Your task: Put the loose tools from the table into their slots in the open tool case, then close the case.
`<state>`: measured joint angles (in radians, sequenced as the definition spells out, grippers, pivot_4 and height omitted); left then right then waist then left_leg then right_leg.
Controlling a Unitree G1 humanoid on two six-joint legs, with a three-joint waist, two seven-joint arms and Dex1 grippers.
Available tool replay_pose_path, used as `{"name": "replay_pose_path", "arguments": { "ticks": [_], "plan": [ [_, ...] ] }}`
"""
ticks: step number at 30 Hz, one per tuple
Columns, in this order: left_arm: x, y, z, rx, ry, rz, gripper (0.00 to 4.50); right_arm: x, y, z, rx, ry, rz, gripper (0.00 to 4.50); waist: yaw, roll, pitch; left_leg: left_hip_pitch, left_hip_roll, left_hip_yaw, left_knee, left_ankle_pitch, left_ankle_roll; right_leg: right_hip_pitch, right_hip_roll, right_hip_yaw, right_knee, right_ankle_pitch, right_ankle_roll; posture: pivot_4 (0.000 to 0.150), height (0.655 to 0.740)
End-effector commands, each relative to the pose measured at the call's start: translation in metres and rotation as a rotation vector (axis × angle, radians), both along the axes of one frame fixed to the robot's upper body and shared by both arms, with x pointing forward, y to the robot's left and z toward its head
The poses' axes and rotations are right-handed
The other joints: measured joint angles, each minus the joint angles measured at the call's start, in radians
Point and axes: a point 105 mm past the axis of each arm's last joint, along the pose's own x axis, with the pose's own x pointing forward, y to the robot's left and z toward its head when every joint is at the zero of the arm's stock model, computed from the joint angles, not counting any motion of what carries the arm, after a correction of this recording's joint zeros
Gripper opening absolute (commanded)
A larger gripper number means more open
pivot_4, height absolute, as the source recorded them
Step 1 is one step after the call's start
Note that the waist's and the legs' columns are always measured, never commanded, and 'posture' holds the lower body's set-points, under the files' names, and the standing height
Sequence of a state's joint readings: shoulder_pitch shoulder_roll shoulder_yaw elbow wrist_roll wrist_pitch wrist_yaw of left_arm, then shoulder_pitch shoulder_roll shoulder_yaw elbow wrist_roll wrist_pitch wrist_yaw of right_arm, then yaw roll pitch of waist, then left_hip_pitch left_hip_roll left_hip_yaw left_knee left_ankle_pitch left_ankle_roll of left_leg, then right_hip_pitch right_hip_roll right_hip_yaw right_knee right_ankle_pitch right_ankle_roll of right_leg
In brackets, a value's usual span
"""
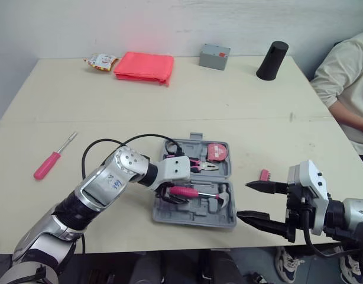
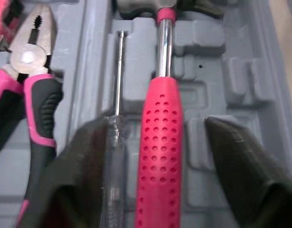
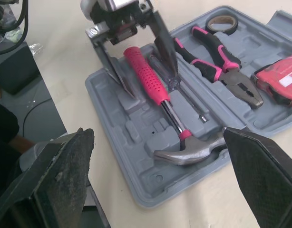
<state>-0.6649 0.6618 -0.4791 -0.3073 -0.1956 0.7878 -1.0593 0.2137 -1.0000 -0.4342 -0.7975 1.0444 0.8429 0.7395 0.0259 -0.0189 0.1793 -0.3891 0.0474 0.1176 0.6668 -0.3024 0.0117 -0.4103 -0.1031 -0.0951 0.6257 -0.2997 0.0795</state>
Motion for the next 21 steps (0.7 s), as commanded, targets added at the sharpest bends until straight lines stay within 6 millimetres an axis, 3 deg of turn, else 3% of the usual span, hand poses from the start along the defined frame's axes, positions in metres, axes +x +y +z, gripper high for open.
{"name": "replay_pose_path", "arguments": {
  "ticks": [1, 4, 5, 11, 15, 21],
  "plan": [
    [-0.014, -0.003, 0.016, -0.122, -0.025, -0.106, 4.23, -0.002, 0.006, 0.005, 0.033, -0.049, 0.011, 4.5, -0.002, 0.0, 0.0, 0.0, 0.0, 0.0, 0.0, 0.0, 0.0, 0.0, 0.0, 0.0, 0.0, 0.0, 0.0, 0.15, 0.74],
    [-0.012, -0.008, 0.017, -0.24, -0.019, -0.125, 4.23, -0.001, 0.007, 0.006, 0.047, -0.063, 0.0, 4.5, -0.001, 0.0, 0.0, 0.001, 0.0, 0.0, 0.0, 0.0, 0.0, 0.0, 0.0, 0.0, 0.001, 0.0, 0.0, 0.15, 0.74],
    [-0.009, -0.01, 0.016, -0.275, -0.033, -0.127, 3.96, 0.0, 0.008, 0.006, 0.047, -0.065, 0.0, 4.5, 0.0, 0.0, 0.0, 0.001, 0.0, 0.0, 0.001, 0.0, 0.0, 0.0, 0.0, 0.0, 0.001, 0.0, 0.0, 0.15, 0.74],
    [-0.004, -0.016, -0.003, -0.326, -0.058, -0.179, 1.88, 0.002, 0.006, 0.006, 0.04, -0.073, -0.007, 4.5, 0.001, 0.0, 0.0, 0.001, 0.0, 0.0, 0.001, 0.0, 0.001, 0.001, -0.001, 0.0, 0.001, 0.0, 0.0, 0.15, 0.74],
    [-0.003, -0.017, -0.016, -0.309, -0.032, -0.173, 0.1, 0.002, 0.004, 0.002, 0.012, -0.077, -0.02, 4.5, 0.0, 0.0, 0.0, 0.001, 0.0, 0.0, 0.001, 0.0, 0.0, 0.001, 0.0, -0.001, 0.001, 0.0, 0.0, 0.15, 0.74],
    [-0.001, -0.016, -0.024, -0.272, -0.028, -0.163, 0.04, 0.002, 0.004, 0.003, 0.01, -0.082, -0.018, 4.5, 0.0, 0.0, 0.0, 0.001, 0.0, 0.0, 0.001, 0.0, 0.001, 0.001, -0.001, -0.005, 0.001, 0.0, 0.0, 0.15, 0.74]
  ]
}}
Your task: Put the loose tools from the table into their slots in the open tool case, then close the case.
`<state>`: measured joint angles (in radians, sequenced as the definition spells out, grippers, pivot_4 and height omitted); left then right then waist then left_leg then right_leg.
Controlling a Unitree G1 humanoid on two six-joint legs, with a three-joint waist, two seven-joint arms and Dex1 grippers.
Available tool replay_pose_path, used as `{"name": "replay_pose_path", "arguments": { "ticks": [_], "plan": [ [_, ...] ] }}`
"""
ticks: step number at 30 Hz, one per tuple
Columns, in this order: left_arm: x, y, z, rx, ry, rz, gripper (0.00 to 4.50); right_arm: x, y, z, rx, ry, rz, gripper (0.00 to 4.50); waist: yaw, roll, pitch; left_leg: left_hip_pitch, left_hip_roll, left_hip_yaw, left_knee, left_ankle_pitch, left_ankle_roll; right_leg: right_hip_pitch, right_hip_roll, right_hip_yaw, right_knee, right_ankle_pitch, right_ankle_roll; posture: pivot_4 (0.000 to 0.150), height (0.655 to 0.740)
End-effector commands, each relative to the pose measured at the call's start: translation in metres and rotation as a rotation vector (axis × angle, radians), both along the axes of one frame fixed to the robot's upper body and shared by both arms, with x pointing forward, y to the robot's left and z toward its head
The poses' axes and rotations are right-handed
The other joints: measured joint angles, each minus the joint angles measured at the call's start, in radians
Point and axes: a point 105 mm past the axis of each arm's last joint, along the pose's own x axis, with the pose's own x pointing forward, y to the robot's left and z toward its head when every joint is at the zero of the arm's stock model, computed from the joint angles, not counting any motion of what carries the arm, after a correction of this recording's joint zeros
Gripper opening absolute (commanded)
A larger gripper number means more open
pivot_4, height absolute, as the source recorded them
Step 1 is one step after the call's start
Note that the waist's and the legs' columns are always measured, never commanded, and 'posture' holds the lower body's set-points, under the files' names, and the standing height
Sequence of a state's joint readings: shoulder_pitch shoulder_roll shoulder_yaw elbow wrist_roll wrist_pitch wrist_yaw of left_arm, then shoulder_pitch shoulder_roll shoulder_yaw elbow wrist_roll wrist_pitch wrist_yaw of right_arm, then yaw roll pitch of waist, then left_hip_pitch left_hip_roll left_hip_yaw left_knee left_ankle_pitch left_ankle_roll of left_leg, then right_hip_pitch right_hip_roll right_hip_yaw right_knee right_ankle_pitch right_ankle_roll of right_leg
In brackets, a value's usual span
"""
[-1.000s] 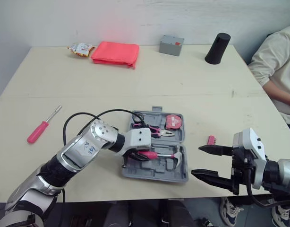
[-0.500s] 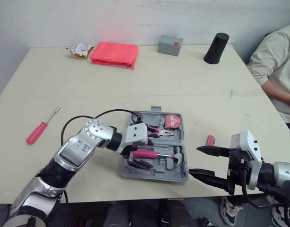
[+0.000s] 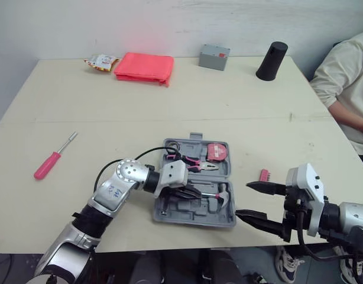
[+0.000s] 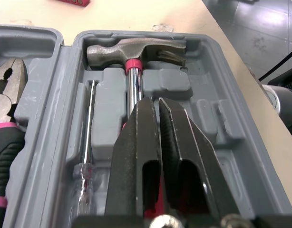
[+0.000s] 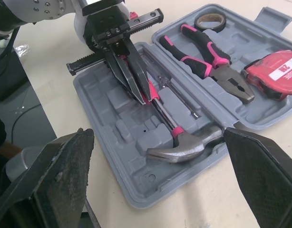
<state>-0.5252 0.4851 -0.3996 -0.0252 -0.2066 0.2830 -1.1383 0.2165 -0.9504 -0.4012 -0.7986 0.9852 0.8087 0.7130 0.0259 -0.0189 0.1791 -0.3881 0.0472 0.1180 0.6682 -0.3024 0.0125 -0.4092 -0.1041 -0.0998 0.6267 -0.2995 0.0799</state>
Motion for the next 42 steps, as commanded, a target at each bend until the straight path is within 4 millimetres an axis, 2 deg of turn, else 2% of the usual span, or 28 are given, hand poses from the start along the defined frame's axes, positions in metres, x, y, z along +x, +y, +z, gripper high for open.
{"name": "replay_pose_path", "arguments": {
  "ticks": [1, 7, 11, 18, 23, 25, 32, 42],
  "plan": [
    [-0.002, 0.002, -0.004, 0.025, -0.006, -0.008, 0.04, -0.003, 0.004, 0.008, -0.005, -0.047, 0.02, 4.5, 0.0, 0.0, 0.0, 0.0, 0.0, 0.0, 0.0, 0.0, 0.0, 0.0, 0.0, -0.001, 0.0, 0.0, 0.0, 0.15, 0.74],
    [-0.003, 0.001, 0.018, -0.085, 0.032, 0.018, 0.04, -0.005, 0.003, 0.007, -0.014, -0.048, 0.022, 4.5, 0.0, 0.0, 0.0, 0.0, 0.0, 0.0, 0.0, 0.0, 0.0, 0.0, 0.0, -0.001, 0.0, 0.0, 0.0, 0.15, 0.74],
    [-0.005, 0.006, 0.016, -0.065, 0.041, 0.024, 0.04, -0.006, 0.004, 0.007, -0.012, -0.047, 0.024, 4.5, 0.0, 0.0, 0.0, 0.0, 0.0, 0.0, 0.0, 0.0, 0.0, 0.0, 0.0, -0.001, 0.0, 0.0, 0.0, 0.15, 0.74],
    [0.013, 0.006, -0.012, 0.072, -0.008, 0.109, 0.04, -0.004, 0.005, 0.006, -0.009, -0.05, 0.023, 4.5, 0.001, 0.0, 0.0, 0.0, 0.0, 0.0, 0.0, 0.0, 0.0, 0.0, -0.001, -0.002, 0.0, 0.0, 0.0, 0.15, 0.74],
    [0.007, 0.015, -0.044, 0.233, -0.037, 0.089, 0.04, -0.004, 0.005, 0.006, -0.009, -0.05, 0.022, 4.5, 0.001, 0.0, -0.004, 0.002, 0.0, 0.0, 0.0, 0.0, 0.001, 0.002, -0.001, -0.002, 0.0, 0.0, 0.0, 0.15, 0.74],
    [0.005, 0.015, -0.048, 0.249, -0.029, 0.091, 0.04, -0.005, 0.007, 0.007, -0.006, -0.053, 0.025, 4.5, 0.001, 0.0, -0.009, 0.003, 0.0, -0.001, 0.0, -0.003, 0.006, 0.004, -0.003, -0.002, 0.0, 0.0, 0.0, 0.15, 0.74],
    [-0.004, 0.015, -0.055, 0.285, -0.062, 0.045, 0.04, -0.005, 0.007, 0.012, 0.016, -0.053, 0.018, 4.5, -0.001, -0.001, -0.015, 0.016, 0.002, -0.003, -0.003, -0.009, 0.007, 0.019, -0.008, -0.002, -0.005, -0.001, -0.002, 0.15, 0.74],
    [0.006, 0.025, -0.081, 0.482, -0.127, 0.052, 0.04, -0.004, 0.007, 0.011, 0.017, -0.05, 0.002, 4.5, 0.002, 0.0, -0.029, 0.021, 0.001, -0.005, -0.003, -0.01, 0.008, 0.026, -0.01, -0.003, -0.01, -0.001, -0.002, 0.15, 0.74]
  ]
}}
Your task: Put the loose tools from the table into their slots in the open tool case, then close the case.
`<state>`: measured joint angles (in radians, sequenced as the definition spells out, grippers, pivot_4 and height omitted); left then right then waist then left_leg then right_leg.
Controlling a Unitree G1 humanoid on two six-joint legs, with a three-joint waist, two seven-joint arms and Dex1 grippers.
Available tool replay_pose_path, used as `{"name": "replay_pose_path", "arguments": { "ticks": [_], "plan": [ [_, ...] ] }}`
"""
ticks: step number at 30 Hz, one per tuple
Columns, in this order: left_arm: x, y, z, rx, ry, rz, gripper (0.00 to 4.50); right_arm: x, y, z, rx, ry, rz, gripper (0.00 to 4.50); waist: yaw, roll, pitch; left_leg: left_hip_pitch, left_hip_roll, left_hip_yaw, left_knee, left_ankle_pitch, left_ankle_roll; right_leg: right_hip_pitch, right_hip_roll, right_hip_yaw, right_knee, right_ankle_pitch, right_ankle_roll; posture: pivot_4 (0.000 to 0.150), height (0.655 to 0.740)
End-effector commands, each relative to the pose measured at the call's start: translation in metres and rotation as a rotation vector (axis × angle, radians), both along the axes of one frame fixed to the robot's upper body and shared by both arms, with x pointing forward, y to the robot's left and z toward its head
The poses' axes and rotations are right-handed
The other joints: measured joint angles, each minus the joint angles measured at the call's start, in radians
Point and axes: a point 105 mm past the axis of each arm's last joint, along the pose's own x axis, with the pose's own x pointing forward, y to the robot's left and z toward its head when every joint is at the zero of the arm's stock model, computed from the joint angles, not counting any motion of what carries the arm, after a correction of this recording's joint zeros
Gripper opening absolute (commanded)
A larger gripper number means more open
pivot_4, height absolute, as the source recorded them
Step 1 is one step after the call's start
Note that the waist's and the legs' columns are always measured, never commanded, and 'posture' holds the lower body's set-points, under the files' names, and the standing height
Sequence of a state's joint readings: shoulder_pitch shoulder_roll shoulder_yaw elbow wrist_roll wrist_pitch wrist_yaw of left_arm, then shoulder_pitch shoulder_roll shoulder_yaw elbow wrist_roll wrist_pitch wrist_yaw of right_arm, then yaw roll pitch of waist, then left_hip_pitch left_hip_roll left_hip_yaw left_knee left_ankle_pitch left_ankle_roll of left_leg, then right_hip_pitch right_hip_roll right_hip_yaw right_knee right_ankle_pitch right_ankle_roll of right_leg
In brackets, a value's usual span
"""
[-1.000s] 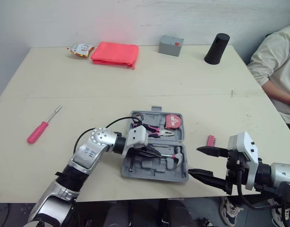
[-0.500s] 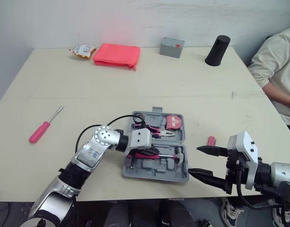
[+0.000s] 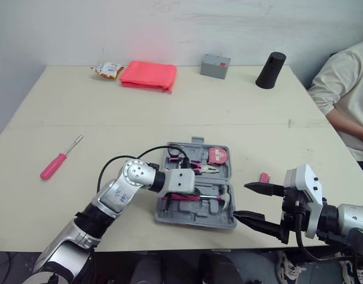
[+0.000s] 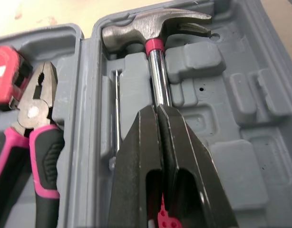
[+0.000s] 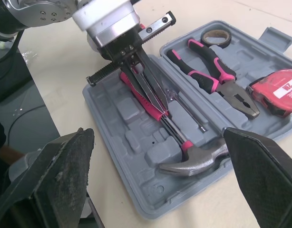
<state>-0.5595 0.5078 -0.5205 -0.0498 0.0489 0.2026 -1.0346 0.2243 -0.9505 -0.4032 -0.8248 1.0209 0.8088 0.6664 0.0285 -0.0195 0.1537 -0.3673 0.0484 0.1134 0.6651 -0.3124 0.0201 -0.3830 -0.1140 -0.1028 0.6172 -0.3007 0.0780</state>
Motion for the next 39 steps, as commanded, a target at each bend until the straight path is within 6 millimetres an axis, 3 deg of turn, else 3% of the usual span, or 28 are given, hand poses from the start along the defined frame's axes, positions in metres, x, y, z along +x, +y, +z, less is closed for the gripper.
{"name": "replay_pose_path", "arguments": {
  "ticks": [1, 7, 9, 11, 14, 16, 18, 19, 22, 24, 26, 28, 32, 34, 39],
  "plan": [
    [-0.003, 0.03, -0.065, 0.256, 0.111, 0.086, 0.04, -0.002, 0.003, 0.009, 0.006, -0.043, 0.009, 4.5, -0.001, 0.001, -0.005, 0.0, 0.0, 0.0, 0.0, 0.0, 0.0, 0.001, 0.0, 0.0, -0.001, 0.0, 0.0, 0.15, 0.74],
    [0.001, 0.017, -0.051, 0.159, 0.113, 0.082, 0.04, 0.0, 0.0, 0.008, -0.002, -0.048, -0.014, 4.5, -0.001, 0.006, -0.01, 0.001, 0.001, -0.004, -0.001, -0.001, 0.0, 0.004, 0.0, -0.001, -0.005, -0.001, -0.001, 0.15, 0.74],
    [0.0, 0.011, -0.037, 0.071, 0.133, 0.076, 0.04, 0.001, -0.004, 0.009, -0.005, -0.06, -0.044, 4.5, -0.002, 0.006, -0.01, 0.0, 0.001, -0.004, -0.001, -0.001, 0.0, 0.004, 0.0, -0.001, -0.006, -0.001, -0.002, 0.15, 0.74],
    [-0.002, 0.012, 0.0, -0.128, 0.192, 0.076, 0.04, 0.005, -0.014, 0.01, -0.007, -0.083, -0.12, 4.5, -0.002, 0.007, -0.008, -0.001, 0.001, -0.005, -0.001, -0.002, 0.0, 0.003, -0.001, -0.002, -0.006, -0.001, -0.002, 0.15, 0.74],
    [-0.008, 0.025, 0.038, -0.306, 0.261, 0.092, 0.04, 0.008, -0.032, 0.011, 0.003, -0.105, -0.241, 4.5, -0.008, 0.007, 0.0, -0.006, 0.001, -0.004, -0.001, -0.002, 0.0, -0.003, 0.0, -0.002, -0.005, 0.0, -0.001, 0.15, 0.74],
    [-0.001, 0.052, 0.064, -0.458, 0.325, 0.229, 0.6, -0.001, -0.055, 0.009, 0.015, -0.092, -0.353, 4.5, -0.005, 0.007, 0.006, -0.012, 0.001, -0.004, -0.001, 0.0, -0.002, -0.01, 0.0, -0.002, 0.0, -0.001, -0.001, 0.15, 0.74],
    [0.002, 0.104, 0.077, -0.581, 0.403, 0.447, 1.34, -0.022, -0.089, 0.002, 0.012, -0.052, -0.489, 4.5, 0.001, 0.009, 0.008, -0.015, 0.001, -0.005, -0.001, 0.001, -0.003, -0.013, 0.0, -0.004, 0.002, -0.001, -0.001, 0.15, 0.74],
    [0.002, 0.131, 0.075, -0.604, 0.404, 0.566, 1.71, -0.031, -0.104, 0.0, 0.005, -0.037, -0.552, 4.5, -0.002, 0.009, 0.008, -0.019, 0.001, -0.008, -0.001, 0.002, -0.003, -0.015, 0.001, -0.005, 0.002, -0.002, -0.001, 0.15, 0.74],
    [0.002, 0.179, 0.069, -0.668, 0.366, 0.813, 3.17, -0.045, -0.131, -0.002, -0.012, -0.026, -0.651, 4.5, -0.01, 0.012, 0.011, -0.017, 0.0, -0.007, -0.002, 0.001, -0.003, -0.014, 0.001, -0.005, 0.002, -0.004, -0.001, 0.15, 0.74],
    [-0.006, 0.235, 0.055, -0.623, 0.255, 1.04, 3.51, -0.05, -0.155, -0.003, -0.041, -0.027, -0.727, 4.5, -0.014, 0.01, 0.016, -0.013, -0.001, -0.005, -0.001, -0.001, -0.001, -0.012, 0.0, -0.003, 0.0, -0.002, 0.002, 0.15, 0.74],
    [-0.021, 0.283, 0.048, -0.569, 0.171, 1.209, 4.38, -0.054, -0.175, -0.005, -0.067, -0.028, -0.785, 4.5, -0.022, 0.009, 0.017, -0.012, 0.0, -0.004, -0.001, -0.003, -0.005, -0.011, 0.0, -0.001, -0.006, -0.001, 0.0, 0.15, 0.74],
    [-0.032, 0.323, 0.051, -0.607, 0.129, 1.366, 4.48, -0.056, -0.189, -0.006, -0.085, -0.026, -0.805, 4.5, -0.025, 0.007, 0.02, -0.011, 0.001, -0.004, -0.005, -0.004, -0.007, -0.01, 0.0, 0.0, -0.009, -0.01, -0.016, 0.15, 0.74],
    [-0.06, 0.391, 0.056, -0.6, -0.003, 1.606, 4.48, -0.052, -0.219, -0.008, -0.115, -0.04, -0.861, 4.5, -0.016, 0.005, 0.022, -0.011, -0.001, -0.004, -0.011, -0.004, -0.008, -0.013, -0.002, 0.0, -0.01, -0.01, -0.018, 0.15, 0.74],
    [-0.071, 0.408, 0.056, -0.561, -0.045, 1.653, 4.48, -0.048, -0.228, -0.009, -0.129, -0.046, -0.869, 4.5, -0.014, 0.006, 0.022, -0.009, -0.002, -0.003, -0.016, -0.004, -0.009, -0.014, -0.003, 0.001, -0.011, -0.01, -0.018, 0.15, 0.74],
    [-0.071, 0.393, 0.064, -0.57, -0.062, 1.595, 4.48, -0.029, -0.23, 0.001, -0.119, -0.093, -0.83, 4.5, -0.007, 0.007, 0.022, -0.009, 0.0, -0.001, -0.02, -0.007, -0.013, -0.017, -0.002, -0.001, -0.01, -0.005, -0.007, 0.15, 0.74]
  ]
}}
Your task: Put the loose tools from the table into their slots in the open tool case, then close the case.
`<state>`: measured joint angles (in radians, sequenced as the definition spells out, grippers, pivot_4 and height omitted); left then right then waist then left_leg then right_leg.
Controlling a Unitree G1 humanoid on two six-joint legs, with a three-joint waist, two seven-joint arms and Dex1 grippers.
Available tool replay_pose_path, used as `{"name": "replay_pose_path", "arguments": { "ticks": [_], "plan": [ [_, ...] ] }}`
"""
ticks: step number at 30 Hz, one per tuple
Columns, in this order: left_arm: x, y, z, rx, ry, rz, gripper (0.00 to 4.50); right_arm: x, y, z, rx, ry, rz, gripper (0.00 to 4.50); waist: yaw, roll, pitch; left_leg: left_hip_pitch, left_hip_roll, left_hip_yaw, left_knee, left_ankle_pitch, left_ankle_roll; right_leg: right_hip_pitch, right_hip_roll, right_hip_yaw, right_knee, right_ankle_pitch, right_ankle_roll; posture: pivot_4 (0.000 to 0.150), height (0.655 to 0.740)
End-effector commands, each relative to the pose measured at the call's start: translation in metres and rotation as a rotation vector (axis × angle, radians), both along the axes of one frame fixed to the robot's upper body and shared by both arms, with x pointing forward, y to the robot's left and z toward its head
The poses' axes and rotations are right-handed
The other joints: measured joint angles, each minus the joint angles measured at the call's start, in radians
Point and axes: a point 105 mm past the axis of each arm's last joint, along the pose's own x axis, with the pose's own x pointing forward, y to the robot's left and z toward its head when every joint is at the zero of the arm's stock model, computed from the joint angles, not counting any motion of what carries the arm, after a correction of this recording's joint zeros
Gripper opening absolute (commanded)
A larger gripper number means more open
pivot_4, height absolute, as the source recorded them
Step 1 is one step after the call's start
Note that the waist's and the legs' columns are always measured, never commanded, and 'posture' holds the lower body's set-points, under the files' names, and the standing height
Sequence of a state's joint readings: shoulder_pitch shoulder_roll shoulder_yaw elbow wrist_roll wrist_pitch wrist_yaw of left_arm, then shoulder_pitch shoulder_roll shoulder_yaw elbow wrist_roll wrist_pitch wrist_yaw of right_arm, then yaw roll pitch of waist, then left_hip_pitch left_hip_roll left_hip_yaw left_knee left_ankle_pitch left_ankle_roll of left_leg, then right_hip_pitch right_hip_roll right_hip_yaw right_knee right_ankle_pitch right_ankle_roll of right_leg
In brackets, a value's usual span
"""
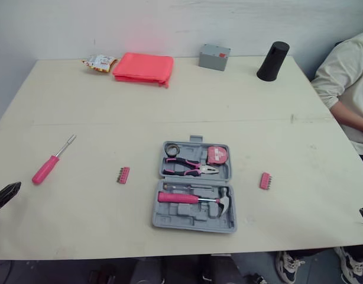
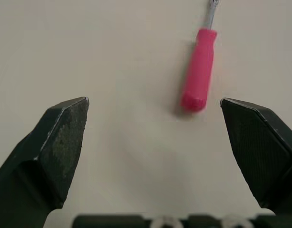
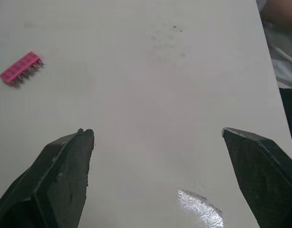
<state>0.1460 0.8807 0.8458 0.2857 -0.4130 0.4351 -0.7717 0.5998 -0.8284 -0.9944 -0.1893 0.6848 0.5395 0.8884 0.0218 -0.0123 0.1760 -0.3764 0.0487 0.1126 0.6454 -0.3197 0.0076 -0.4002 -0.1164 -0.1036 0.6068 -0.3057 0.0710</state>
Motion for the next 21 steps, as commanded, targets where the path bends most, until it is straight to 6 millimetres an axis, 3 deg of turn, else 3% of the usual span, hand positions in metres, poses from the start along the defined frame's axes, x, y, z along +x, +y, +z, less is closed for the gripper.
{"name": "replay_pose_path", "arguments": {
  "ticks": [1, 10, 14, 17, 21],
  "plan": [
    [0.005, -0.015, 0.019, 0.036, -0.069, -0.05, 4.48, 0.013, 0.007, 0.014, -0.019, -0.05, 0.056, 4.5, 0.0, 0.001, 0.001, 0.0, 0.0, 0.0, 0.0, 0.0, 0.0, 0.0, 0.0, 0.0, 0.0, 0.0, 0.0, 0.15, 0.74],
    [0.015, -0.126, -0.004, 0.013, 0.006, -0.385, 4.48, 0.055, 0.113, 0.033, 0.056, -0.113, 0.424, 4.5, -0.011, 0.003, 0.002, 0.001, 0.0, 0.002, 0.002, 0.002, 0.0, 0.0, 0.0, 0.002, 0.005, 0.001, 0.002, 0.15, 0.74],
    [0.02, -0.167, -0.02, -0.052, 0.034, -0.376, 4.48, 0.057, 0.182, 0.043, 0.085, -0.117, 0.693, 4.5, -0.014, 0.003, 0.002, 0.001, 0.0, 0.002, 0.002, 0.004, 0.002, 0.0, 0.001, 0.002, 0.006, 0.001, 0.002, 0.15, 0.74],
    [0.022, -0.187, -0.024, -0.066, 0.029, -0.361, 4.48, 0.057, 0.212, 0.055, 0.108, -0.147, 0.808, 4.5, -0.018, 0.001, 0.003, 0.001, 0.0, 0.003, 0.003, 0.006, 0.006, 0.001, 0.002, 0.002, 0.006, 0.002, 0.003, 0.15, 0.74],
    [0.03, -0.221, -0.038, -0.053, 0.034, -0.38, 4.48, 0.052, 0.235, 0.06, 0.098, -0.113, 0.949, 4.5, -0.008, 0.0, 0.003, 0.002, -0.001, 0.003, 0.005, 0.006, 0.006, 0.003, 0.002, 0.002, 0.006, 0.003, 0.005, 0.15, 0.74]
  ]
}}
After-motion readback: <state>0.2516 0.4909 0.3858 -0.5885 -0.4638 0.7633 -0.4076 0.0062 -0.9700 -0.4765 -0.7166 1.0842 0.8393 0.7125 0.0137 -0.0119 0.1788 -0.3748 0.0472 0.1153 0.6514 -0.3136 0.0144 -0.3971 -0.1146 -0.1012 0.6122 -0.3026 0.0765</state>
